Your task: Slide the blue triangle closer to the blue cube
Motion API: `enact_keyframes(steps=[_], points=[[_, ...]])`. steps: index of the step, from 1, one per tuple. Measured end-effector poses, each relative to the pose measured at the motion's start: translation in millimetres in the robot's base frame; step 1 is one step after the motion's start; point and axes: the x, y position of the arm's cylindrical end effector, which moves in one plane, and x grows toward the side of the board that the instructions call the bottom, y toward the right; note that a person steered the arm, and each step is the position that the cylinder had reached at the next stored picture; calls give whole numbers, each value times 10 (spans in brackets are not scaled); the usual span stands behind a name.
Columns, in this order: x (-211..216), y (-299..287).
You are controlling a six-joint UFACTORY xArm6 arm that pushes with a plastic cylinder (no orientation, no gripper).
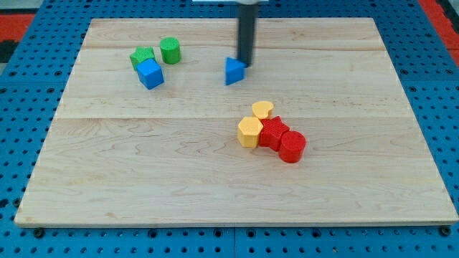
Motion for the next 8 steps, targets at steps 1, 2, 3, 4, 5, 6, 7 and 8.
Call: enact_keyframes(steps=[1,2,3,4,5,6,7,8], points=[[131,129],[303,685],[427,431],[354,-61],[275,-318],[279,-344],[280,-789],[280,-1024]])
